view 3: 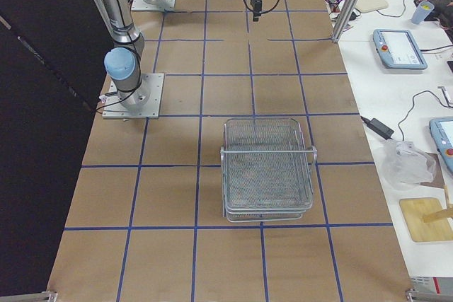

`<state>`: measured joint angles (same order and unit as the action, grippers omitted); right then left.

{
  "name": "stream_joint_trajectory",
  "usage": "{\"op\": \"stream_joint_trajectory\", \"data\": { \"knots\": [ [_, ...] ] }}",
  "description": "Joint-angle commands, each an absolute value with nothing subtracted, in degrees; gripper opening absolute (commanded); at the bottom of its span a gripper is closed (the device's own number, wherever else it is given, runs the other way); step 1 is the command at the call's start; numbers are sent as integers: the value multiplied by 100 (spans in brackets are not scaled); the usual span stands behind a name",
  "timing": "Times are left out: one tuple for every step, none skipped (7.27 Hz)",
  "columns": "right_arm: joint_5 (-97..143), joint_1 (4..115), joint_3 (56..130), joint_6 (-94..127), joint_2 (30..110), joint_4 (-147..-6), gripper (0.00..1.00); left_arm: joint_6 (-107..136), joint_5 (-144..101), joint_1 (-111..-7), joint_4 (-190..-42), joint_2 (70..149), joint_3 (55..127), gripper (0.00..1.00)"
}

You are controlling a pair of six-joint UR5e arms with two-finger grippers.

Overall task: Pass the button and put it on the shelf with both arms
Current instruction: 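Lower and align the open left gripper around the push-button body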

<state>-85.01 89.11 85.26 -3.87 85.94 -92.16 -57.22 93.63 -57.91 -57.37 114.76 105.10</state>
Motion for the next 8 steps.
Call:
{"op": "stream_joint_trajectory", "data": {
  "knots": [
    [-8499, 8921, 8525, -326, 8613, -9211, 100, -6557, 9352, -5626, -5722, 11417, 10494, 100],
    [-8499, 8921, 8525, -317, 8578, -9220, 100, -7488, 9352, -5616, -5730, 11382, 10494, 100],
    [-8490, 8921, 8525, -316, 8596, -9220, 100, -8785, 9369, -5625, -5730, 11373, 10512, 100],
    [-8499, 8921, 8525, -316, 8587, -9220, 100, -9938, 9369, -5642, -5678, 11460, 10529, 100],
    [-8499, 8912, 8534, -316, 8578, -9228, 100, -10480, 9369, -5660, -5460, 11513, 10582, 100],
    [-8490, 8912, 8525, -316, 8578, -9229, 100, -11338, 9369, -5695, -5040, 11557, 10582, 100],
    [-8490, 8912, 8525, -316, 8578, -9229, 100, -11729, 9360, -5765, -4906, 11566, 10599, 100],
    [-8490, 8912, 8534, -308, 8587, -9220, 100, -11968, 9343, -5792, -4896, 11566, 10626, 89]
  ]
}}
